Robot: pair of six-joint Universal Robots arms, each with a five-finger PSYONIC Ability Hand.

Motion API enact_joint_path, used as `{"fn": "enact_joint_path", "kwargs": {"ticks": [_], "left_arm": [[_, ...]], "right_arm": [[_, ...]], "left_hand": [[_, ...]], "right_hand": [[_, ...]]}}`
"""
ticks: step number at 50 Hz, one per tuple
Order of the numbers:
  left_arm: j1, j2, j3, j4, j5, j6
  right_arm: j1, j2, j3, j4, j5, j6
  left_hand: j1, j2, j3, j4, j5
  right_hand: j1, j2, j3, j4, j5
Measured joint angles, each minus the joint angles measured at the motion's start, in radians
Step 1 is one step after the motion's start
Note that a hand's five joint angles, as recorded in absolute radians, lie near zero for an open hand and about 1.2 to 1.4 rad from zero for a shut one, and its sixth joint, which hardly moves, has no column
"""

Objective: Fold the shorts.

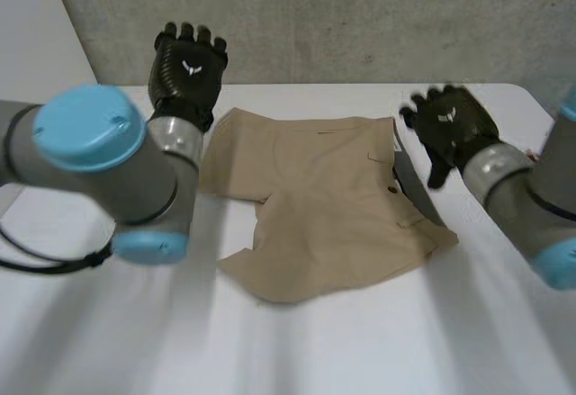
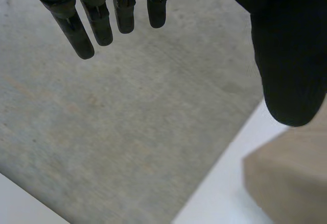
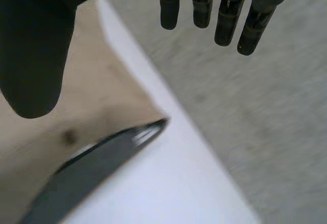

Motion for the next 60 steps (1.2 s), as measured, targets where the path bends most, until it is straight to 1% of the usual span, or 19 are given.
{"fn": "enact_joint_path", "kwargs": {"ticks": [3, 4, 8, 11, 13, 14, 15, 17, 18, 22, 24, 27, 31, 36, 50, 53, 55, 57, 60], "left_arm": [[-0.016, 0.086, -0.112, -0.036, -0.001, -0.045], [-0.025, 0.129, -0.167, -0.059, 0.000, -0.076], [-0.048, 0.221, -0.288, -0.132, 0.003, -0.171], [-0.059, 0.261, -0.352, -0.200, 0.004, -0.260], [-0.062, 0.272, -0.381, -0.246, 0.005, -0.317], [-0.064, 0.278, -0.399, -0.280, 0.006, -0.361], [-0.065, 0.281, -0.417, -0.319, 0.007, -0.408], [-0.065, 0.283, -0.435, -0.361, 0.009, -0.462], [-0.066, 0.282, -0.450, -0.403, 0.011, -0.519], [-0.065, 0.277, -0.478, -0.467, 0.015, -0.632], [-0.064, 0.276, -0.492, -0.483, 0.016, -0.679], [-0.064, 0.278, -0.509, -0.490, 0.017, -0.716], [-0.066, 0.282, -0.526, -0.487, 0.017, -0.730], [-0.081, 0.279, -0.539, -0.482, 0.017, -0.729], [-0.093, 0.266, -0.535, -0.469, 0.014, -0.727], [-0.094, 0.264, -0.533, -0.460, 0.013, -0.727], [-0.094, 0.259, -0.531, -0.450, 0.012, -0.727], [-0.094, 0.250, -0.528, -0.436, 0.011, -0.726], [-0.095, 0.229, -0.521, -0.413, 0.010, -0.725]], "right_arm": [[-0.054, -0.028, 0.064, 0.079, -0.073, 0.000], [-0.081, -0.038, 0.095, 0.111, -0.107, -0.001], [-0.148, -0.051, 0.171, 0.161, -0.191, -0.007], [-0.184, -0.050, 0.211, 0.168, -0.250, -0.012], [-0.205, -0.048, 0.231, 0.166, -0.290, -0.018], [-0.209, -0.047, 0.235, 0.166, -0.299, -0.019], [-0.229, -0.039, 0.250, 0.161, -0.339, -0.028], [-0.242, -0.027, 0.259, 0.156, -0.369, -0.037], [-0.253, -0.014, 0.263, 0.148, -0.392, -0.046], [-0.266, 0.023, 0.260, 0.118, -0.421, -0.062], [-0.270, 0.046, 0.255, 0.097, -0.426, -0.066], [-0.271, 0.080, 0.245, 0.069, -0.425, -0.069], [-0.270, 0.112, 0.232, 0.051, -0.420, -0.074], [-0.269, 0.144, 0.214, 0.040, -0.417, -0.102], [-0.261, 0.186, 0.173, 0.012, -0.413, -0.125], [-0.259, 0.192, 0.164, 0.007, -0.413, -0.124], [-0.258, 0.194, 0.159, 0.003, -0.413, -0.123], [-0.257, 0.193, 0.154, 0.001, -0.413, -0.120], [-0.255, 0.190, 0.151, -0.001, -0.412, -0.114]], "left_hand": [[0.000, 0.000, 0.000, 0.000, 0.000], [0.000, 0.000, 0.000, 0.000, 0.000], [0.000, 0.000, 0.000, 0.000, 0.000], [0.000, 0.000, 0.000, 0.000, 0.000], [0.004, 0.003, 0.001, 0.002, 0.000], [0.004, 0.004, 0.002, 0.003, 0.000], [0.016, 0.015, 0.003, 0.007, 0.004], [0.066, 0.053, 0.037, 0.046, 0.025], [0.099, 0.083, 0.067, 0.075, 0.055], [0.234, 0.211, 0.199, 0.210, 0.191], [0.264, 0.245, 0.234, 0.242, 0.224], [0.267, 0.249, 0.240, 0.251, 0.233], [0.267, 0.249, 0.240, 0.251, 0.233], [0.264, 0.248, 0.239, 0.249, 0.230], [0.264, 0.247, 0.238, 0.248, 0.229], [0.264, 0.247, 0.238, 0.248, 0.229], [0.264, 0.247, 0.238, 0.248, 0.229], [0.264, 0.247, 0.238, 0.245, 0.225], [0.264, 0.247, 0.238, 0.244, 0.222]], "right_hand": [[0.000, 0.000, 0.000, 0.000, 0.000], [0.000, 0.000, 0.000, 0.000, 0.000], [0.000, 0.000, 0.000, 0.000, 0.000], [0.039, 0.064, 0.064, 0.048, 0.045], [0.115, 0.153, 0.154, 0.134, 0.117], [0.115, 0.153, 0.154, 0.134, 0.117], [0.153, 0.192, 0.194, 0.177, 0.154], [0.208, 0.256, 0.259, 0.244, 0.213], [0.224, 0.279, 0.280, 0.264, 0.231], [0.299, 0.372, 0.371, 0.350, 0.312], [0.333, 0.410, 0.409, 0.391, 0.353], [0.340, 0.415, 0.417, 0.399, 0.361], [0.342, 0.416, 0.420, 0.402, 0.365], [0.438, 0.539, 0.537, 0.520, 0.477], [0.501, 0.600, 0.602, 0.588, 0.538], [0.595, 0.735, 0.737, 0.722, 0.660], [0.688, 0.917, 0.914, 0.902, 0.832], [0.702, 0.963, 0.963, 0.953, 0.885], [0.702, 0.963, 0.967, 0.959, 0.897]]}}
